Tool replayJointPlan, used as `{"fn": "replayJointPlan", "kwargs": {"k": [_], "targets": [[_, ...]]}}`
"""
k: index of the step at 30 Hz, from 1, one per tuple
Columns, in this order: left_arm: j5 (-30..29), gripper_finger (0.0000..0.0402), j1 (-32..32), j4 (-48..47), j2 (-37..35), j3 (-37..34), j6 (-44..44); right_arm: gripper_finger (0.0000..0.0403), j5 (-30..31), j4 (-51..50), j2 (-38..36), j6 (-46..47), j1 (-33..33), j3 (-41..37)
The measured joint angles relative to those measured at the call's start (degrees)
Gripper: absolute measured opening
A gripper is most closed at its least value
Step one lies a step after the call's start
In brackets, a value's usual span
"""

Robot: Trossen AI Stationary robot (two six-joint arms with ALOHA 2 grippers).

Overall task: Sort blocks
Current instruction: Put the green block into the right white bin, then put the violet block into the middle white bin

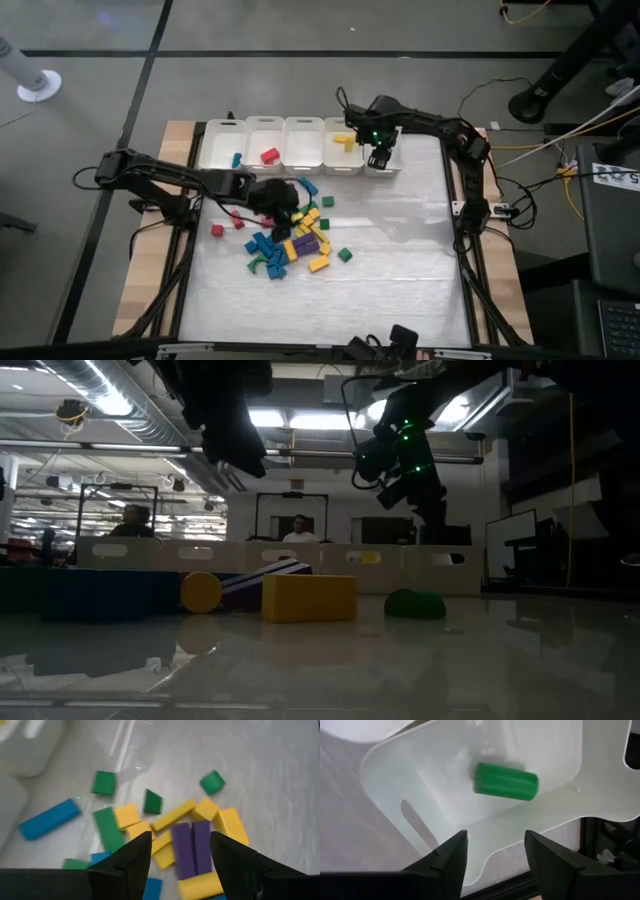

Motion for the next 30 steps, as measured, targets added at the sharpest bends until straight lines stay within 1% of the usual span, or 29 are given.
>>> {"fn": "replayJointPlan", "kwargs": {"k": [5,11,15,19,24,30], "targets": [[-0.1,0.0189,-3.1,3.8,4.9,0.0,1.0,0.0215,0.1,1.9,0.0,0.2,0.2,0.0],[-0.6,0.0189,-4.2,6.9,12.3,0.0,1.7,0.0212,-0.3,2.9,0.0,1.8,0.2,0.0],[-0.7,0.0189,-4.2,8.2,15.8,0.0,1.6,0.0209,-0.3,2.9,0.0,1.9,0.2,0.0],[-1.2,0.0189,-4.1,8.4,17.1,0.0,1.5,0.0209,-1.4,3.6,0.0,2.0,0.2,0.0],[-4.4,0.0189,-4.1,8.5,17.2,0.0,1.7,0.0209,-1.8,4.8,0.0,2.0,0.2,0.0],[-4.5,0.0189,-4.2,8.7,19.0,0.0,1.1,0.0209,-2.0,5.9,0.0,2.0,0.2,0.0]]}}
